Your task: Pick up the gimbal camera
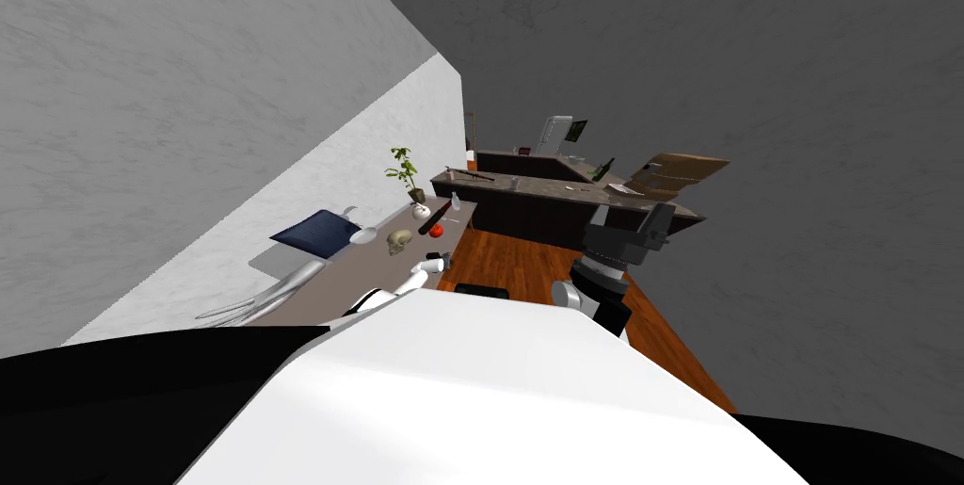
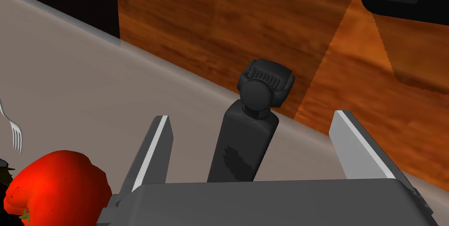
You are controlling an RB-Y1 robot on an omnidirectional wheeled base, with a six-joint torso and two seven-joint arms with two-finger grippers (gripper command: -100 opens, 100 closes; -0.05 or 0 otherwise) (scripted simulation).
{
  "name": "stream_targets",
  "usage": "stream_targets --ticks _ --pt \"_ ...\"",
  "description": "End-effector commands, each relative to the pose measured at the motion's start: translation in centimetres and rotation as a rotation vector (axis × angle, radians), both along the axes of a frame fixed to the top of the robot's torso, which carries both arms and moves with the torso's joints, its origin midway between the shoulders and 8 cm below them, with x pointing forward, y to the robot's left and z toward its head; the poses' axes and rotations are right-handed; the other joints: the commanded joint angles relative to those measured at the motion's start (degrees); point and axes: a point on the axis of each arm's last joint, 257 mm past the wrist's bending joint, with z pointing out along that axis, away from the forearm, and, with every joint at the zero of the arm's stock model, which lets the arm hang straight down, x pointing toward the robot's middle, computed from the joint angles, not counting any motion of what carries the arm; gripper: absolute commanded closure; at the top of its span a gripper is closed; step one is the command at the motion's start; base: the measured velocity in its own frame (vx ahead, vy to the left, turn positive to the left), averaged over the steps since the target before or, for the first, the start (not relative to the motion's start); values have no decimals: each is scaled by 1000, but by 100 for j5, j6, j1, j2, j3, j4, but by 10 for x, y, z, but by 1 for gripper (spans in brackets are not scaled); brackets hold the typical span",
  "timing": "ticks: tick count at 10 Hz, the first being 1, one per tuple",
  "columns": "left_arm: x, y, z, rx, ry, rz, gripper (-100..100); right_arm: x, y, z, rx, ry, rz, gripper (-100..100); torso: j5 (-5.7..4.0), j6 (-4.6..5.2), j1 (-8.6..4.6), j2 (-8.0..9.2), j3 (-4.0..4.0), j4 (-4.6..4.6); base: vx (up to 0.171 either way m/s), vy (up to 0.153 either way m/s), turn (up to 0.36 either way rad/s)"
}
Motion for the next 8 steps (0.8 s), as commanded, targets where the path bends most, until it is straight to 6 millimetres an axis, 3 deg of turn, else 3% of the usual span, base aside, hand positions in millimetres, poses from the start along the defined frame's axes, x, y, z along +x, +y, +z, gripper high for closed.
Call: stream_targets --ticks 1,2,5,8 --pt "0 0 0 0 0 0 0 0 0 0 0 0 0 0 0 0 0 0 0 0 2 6 1" --pt "1 15 -1 10 -4 57 -100 0 0 0 0 0 0 0 -2 0 -8 4 2 1 -36 37 -365" --pt "-1 39 -4 23 -7 159 -100 0 0 0 0 0 0 0 4 2 24 34 20 8 -82 100 -372" --pt "-3 57 -4 24 -12 235 -100 0 0 0 0 0 0 0 2 5 10 27 16 7 -57 50 -256"
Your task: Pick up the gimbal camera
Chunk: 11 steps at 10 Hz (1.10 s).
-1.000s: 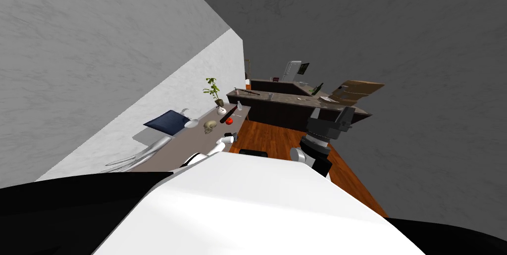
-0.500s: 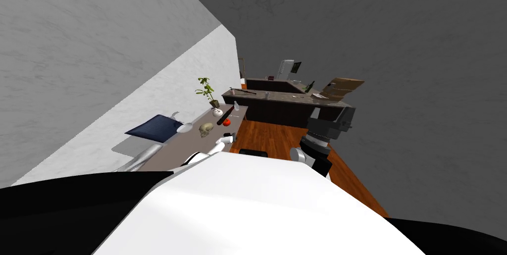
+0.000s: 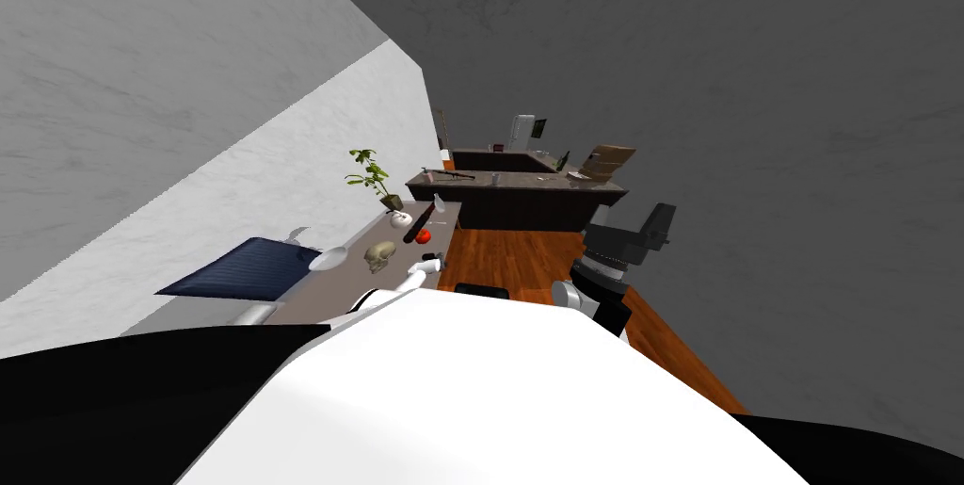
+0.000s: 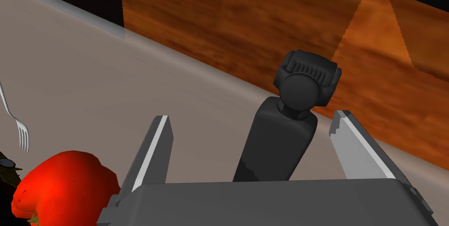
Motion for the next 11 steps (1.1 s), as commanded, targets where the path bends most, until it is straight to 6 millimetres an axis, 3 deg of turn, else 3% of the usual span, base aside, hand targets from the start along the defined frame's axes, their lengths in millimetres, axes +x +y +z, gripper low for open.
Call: stream_targets --ticks 1,11 --pt "-3 11 -2 3 0 53 -100 0 0 0 0 0 0 0 0 0 0 0 0 0 -70 38 -324" --pt "-30 44 -17 -22 3 308 -100 0 0 0 0 0 0 0 3 -2 9 -1 -1 0 -73 44 -268"
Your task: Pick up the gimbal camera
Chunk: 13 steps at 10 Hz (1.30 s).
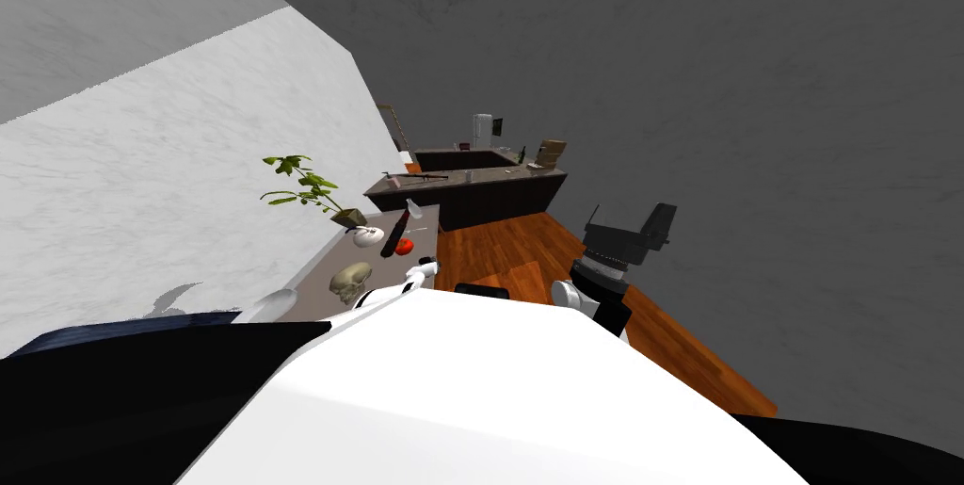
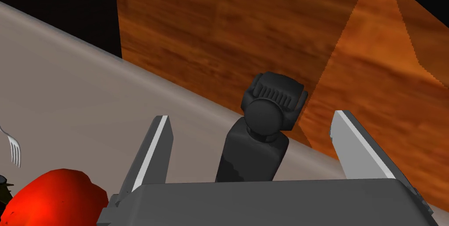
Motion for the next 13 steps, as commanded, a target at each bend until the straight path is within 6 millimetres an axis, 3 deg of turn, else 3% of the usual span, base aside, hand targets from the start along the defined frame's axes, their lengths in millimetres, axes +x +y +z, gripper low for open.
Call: stream_targets --ticks 1,2,3,7,8,9,13 --pt "-4 4 -1 -7 -3 36 -100 0 0 0 0 0 0 0 0 0 0 0 0 0 -74 29 -216" --pt "-2 2 -1 -5 -2 23 -100 0 0 0 0 0 0 0 -1 -4 -1 -5 -2 0 -25 12 -23" --pt "-2 2 -1 -6 -3 26 100 0 0 0 0 0 0 0 -1 -6 -5 -20 -11 -4 -6 2 4" --pt "-2 2 -2 -4 -2 22 100 0 0 0 0 0 0 0 8 -7 9 -52 -30 -12 -1 0 -1" --pt "-2 2 -1 -4 -2 22 0 0 0 0 0 0 0 0 10 -8 12 -54 -32 -13 0 0 0" --pt "2 1 2 3 -4 -12 100 0 0 0 0 0 0 0 11 -8 13 -56 -33 -14 75 -32 373" --pt "14 -8 9 12 -9 -99 100 0 0 0 0 0 0 0 8 -3 -2 -88 -52 -20 84 -39 297"
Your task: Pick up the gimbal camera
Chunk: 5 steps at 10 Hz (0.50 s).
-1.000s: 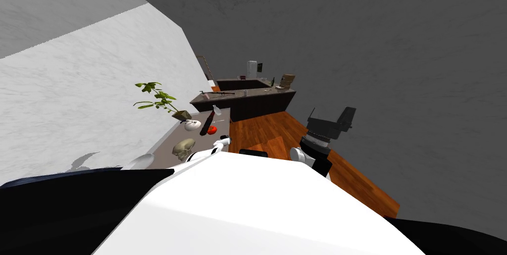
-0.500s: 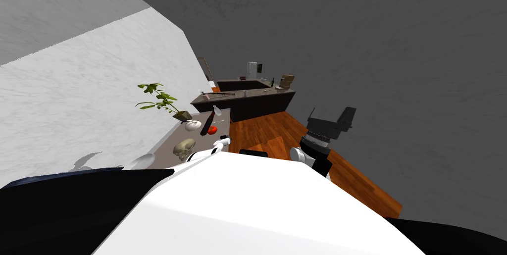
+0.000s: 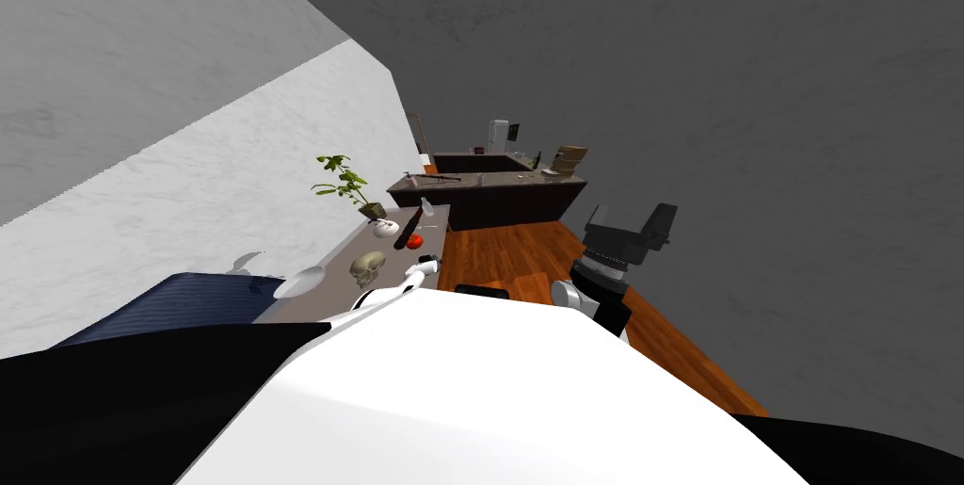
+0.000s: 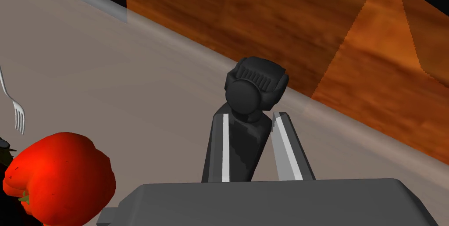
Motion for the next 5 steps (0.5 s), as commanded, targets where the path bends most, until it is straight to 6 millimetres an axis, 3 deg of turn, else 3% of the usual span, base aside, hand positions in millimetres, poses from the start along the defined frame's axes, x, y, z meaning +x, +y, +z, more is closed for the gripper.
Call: stream_targets --ticks 1,5 --pt "2 -5 1 7 2 -37 100 0 0 0 0 0 0 0 0 0 0 0 0 0 77 -28 184" --pt "12 -23 6 11 2 -143 100 0 0 0 0 0 0 0 -2 5 -10 6 3 0 67 -49 272"
